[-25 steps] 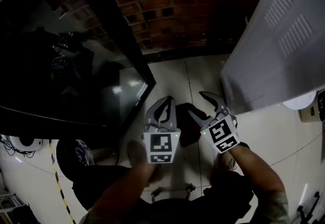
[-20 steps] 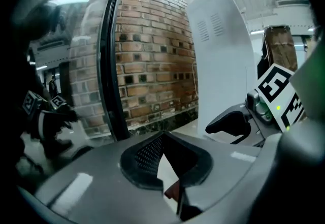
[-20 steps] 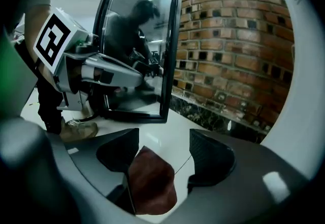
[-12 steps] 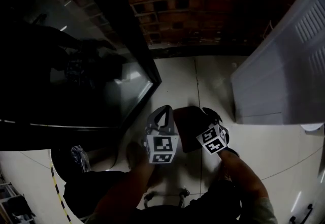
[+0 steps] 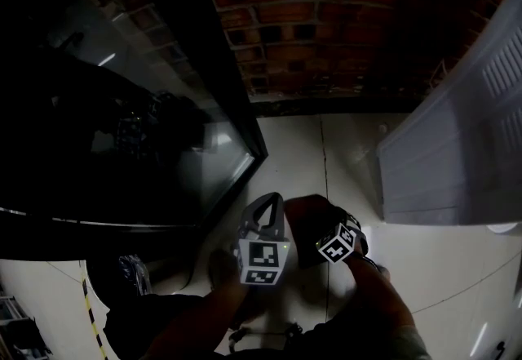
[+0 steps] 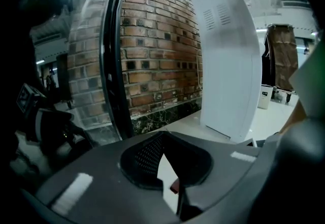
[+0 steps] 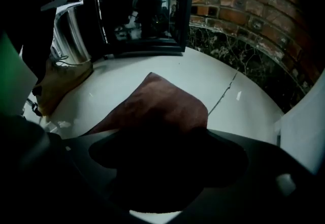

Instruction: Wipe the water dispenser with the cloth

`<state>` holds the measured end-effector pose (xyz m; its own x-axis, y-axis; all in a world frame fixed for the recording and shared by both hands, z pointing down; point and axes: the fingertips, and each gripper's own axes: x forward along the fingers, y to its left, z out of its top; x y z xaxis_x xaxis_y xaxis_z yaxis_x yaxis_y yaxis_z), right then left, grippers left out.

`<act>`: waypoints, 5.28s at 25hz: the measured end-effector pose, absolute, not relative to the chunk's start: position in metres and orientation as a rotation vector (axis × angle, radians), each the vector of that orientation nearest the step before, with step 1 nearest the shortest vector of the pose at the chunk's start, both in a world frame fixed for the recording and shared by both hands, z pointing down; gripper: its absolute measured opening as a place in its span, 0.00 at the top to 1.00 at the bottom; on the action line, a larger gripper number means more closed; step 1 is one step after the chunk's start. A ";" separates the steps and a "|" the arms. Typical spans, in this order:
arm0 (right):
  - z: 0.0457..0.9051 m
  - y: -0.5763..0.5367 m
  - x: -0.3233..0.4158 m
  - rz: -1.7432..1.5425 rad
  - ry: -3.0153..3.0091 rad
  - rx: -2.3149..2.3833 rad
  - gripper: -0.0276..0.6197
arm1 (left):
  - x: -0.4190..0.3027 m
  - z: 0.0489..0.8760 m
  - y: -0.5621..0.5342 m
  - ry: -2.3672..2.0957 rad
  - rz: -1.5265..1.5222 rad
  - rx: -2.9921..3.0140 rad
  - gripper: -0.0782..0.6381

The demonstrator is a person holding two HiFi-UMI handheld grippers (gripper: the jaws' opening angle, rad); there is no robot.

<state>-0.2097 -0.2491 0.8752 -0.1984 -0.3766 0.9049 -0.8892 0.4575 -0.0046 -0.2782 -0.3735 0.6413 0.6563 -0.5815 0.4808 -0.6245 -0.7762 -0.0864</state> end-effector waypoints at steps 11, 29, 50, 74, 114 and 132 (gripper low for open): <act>0.841 -0.233 -0.213 0.799 -1.762 1.102 0.82 | -0.264 0.585 -0.382 -1.039 0.614 2.822 0.89; 0.406 -0.269 -0.127 0.131 -1.730 1.933 0.82 | -0.210 0.302 -0.369 -0.925 0.066 3.067 0.89; 0.046 -0.310 -0.022 -0.599 -0.723 1.968 0.82 | -0.187 0.257 -0.376 -0.811 0.011 3.089 0.89; 0.137 -0.363 0.059 -0.439 -0.342 1.370 0.83 | -0.202 0.276 -0.396 -0.858 0.093 3.067 0.89; 0.587 -0.328 0.053 -0.003 -0.603 0.829 0.83 | -0.184 0.399 -0.433 -0.894 0.366 2.941 0.89; 0.698 -0.322 0.036 0.204 -0.795 0.961 0.83 | -0.182 0.437 -0.438 -0.910 0.477 2.944 0.89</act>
